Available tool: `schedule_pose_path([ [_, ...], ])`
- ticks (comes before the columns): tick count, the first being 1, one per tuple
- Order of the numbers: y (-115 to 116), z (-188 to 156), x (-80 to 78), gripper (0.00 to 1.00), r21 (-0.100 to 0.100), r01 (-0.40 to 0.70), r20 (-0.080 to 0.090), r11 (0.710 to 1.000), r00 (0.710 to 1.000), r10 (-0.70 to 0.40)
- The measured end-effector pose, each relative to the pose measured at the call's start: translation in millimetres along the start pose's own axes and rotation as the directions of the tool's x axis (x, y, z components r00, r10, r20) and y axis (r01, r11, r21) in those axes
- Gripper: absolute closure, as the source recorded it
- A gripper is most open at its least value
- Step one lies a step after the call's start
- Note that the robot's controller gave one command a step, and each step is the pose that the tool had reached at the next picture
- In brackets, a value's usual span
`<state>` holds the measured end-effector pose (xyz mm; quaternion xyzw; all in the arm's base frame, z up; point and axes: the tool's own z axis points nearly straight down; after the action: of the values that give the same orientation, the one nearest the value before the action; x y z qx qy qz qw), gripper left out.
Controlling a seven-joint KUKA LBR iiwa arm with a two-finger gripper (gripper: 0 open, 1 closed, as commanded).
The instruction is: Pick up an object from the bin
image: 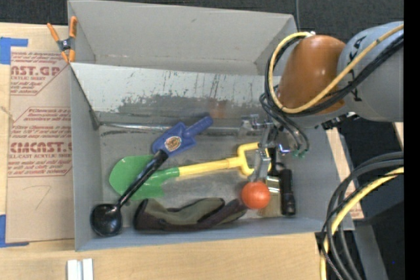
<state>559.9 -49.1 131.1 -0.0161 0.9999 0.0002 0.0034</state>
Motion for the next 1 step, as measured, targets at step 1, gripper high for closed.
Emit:
schedule_pose_path([
  [1, -7.8, -20.3, 28.2, 0.0, -0.001, -0.089, 0.002, 0.996, 0.996, 0.089],
])
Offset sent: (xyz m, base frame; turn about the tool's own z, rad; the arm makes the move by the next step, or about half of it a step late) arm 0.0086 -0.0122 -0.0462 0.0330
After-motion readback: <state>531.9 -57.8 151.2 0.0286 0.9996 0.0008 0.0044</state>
